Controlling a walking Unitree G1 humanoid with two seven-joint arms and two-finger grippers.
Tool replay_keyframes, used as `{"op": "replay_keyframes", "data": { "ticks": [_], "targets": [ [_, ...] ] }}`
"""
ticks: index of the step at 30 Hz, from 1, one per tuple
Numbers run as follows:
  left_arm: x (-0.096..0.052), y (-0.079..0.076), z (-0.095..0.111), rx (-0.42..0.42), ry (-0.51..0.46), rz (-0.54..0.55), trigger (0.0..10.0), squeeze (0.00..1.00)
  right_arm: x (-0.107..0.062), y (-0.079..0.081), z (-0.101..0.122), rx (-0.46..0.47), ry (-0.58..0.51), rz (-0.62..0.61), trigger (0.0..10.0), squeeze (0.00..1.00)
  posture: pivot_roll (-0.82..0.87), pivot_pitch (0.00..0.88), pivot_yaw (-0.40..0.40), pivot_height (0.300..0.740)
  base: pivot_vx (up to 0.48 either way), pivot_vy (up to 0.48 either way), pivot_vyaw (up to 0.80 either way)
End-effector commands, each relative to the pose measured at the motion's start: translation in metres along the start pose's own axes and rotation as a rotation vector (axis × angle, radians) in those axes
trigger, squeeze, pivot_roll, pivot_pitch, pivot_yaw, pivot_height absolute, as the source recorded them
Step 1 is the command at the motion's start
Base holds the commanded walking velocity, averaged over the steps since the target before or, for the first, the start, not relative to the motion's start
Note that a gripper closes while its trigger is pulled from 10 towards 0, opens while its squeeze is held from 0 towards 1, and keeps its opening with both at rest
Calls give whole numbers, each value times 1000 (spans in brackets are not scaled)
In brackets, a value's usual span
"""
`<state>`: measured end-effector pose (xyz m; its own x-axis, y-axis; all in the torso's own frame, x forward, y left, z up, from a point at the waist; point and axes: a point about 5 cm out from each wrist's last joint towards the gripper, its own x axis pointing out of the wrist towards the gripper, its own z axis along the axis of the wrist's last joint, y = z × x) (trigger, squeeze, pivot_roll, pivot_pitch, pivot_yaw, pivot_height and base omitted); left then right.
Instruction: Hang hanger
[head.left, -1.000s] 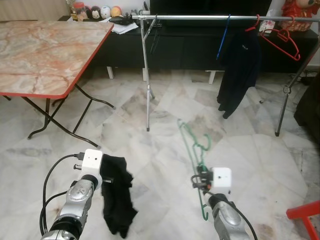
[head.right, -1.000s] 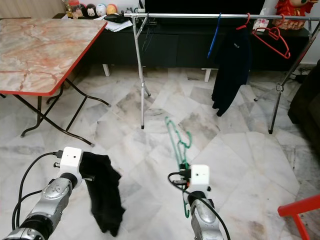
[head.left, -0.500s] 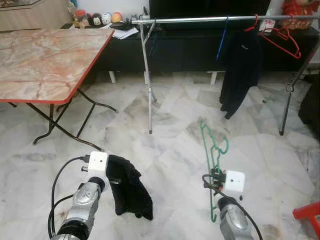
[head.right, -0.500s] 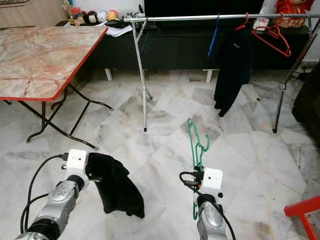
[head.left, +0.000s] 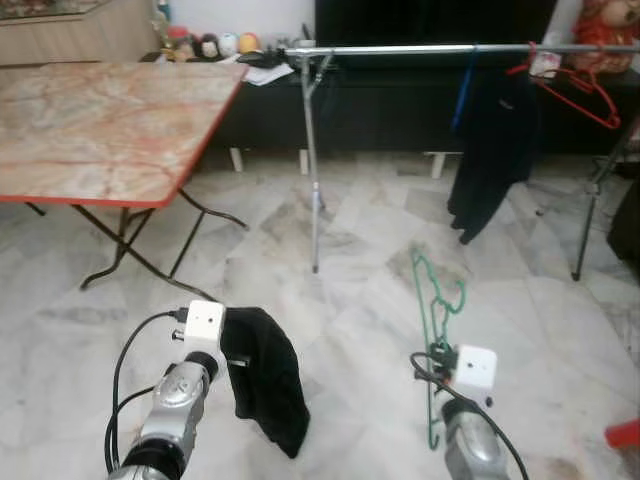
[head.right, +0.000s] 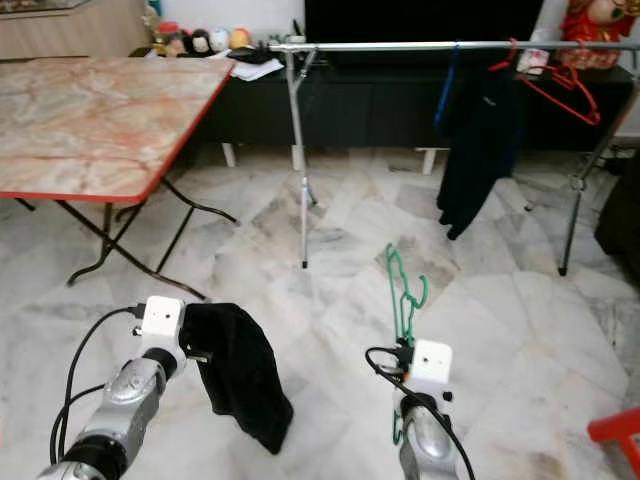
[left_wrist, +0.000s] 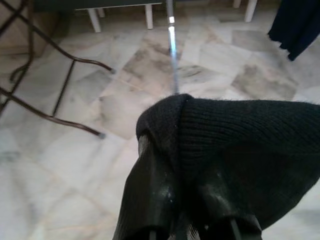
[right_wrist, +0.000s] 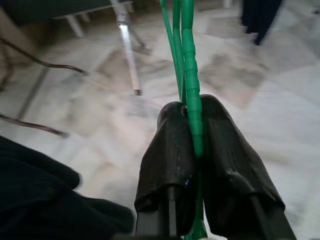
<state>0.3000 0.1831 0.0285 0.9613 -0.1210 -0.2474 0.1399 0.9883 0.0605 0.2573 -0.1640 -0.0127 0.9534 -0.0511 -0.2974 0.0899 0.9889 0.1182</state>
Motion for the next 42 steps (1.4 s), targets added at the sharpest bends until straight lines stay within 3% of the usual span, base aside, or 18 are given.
{"op": "replay_keyframes", "data": {
  "ticks": [1,9,17,25,42],
  "targets": [
    [5,-4,11,-9,-51,-6,10000,0,0,-9,2,-13,-6,-19,10000,0,-119,0,40,740,0,480,0],
    [8,-11,15,-16,-64,-16,10000,0,4,-16,10,-34,-23,-20,10000,0,-105,0,26,740,0,480,0],
    [4,0,18,-9,-84,5,10000,0,3,-11,4,-31,-2,-11,10000,0,-77,0,17,740,0,480,0],
    [3,2,22,-10,-100,9,10000,0,2,-16,-2,-49,42,-18,10000,0,-63,0,14,740,0,480,0],
    [2,-6,23,-56,-111,29,10000,0,5,-20,4,-88,33,7,10000,0,-57,0,-28,740,0,480,0]
  ]
}}
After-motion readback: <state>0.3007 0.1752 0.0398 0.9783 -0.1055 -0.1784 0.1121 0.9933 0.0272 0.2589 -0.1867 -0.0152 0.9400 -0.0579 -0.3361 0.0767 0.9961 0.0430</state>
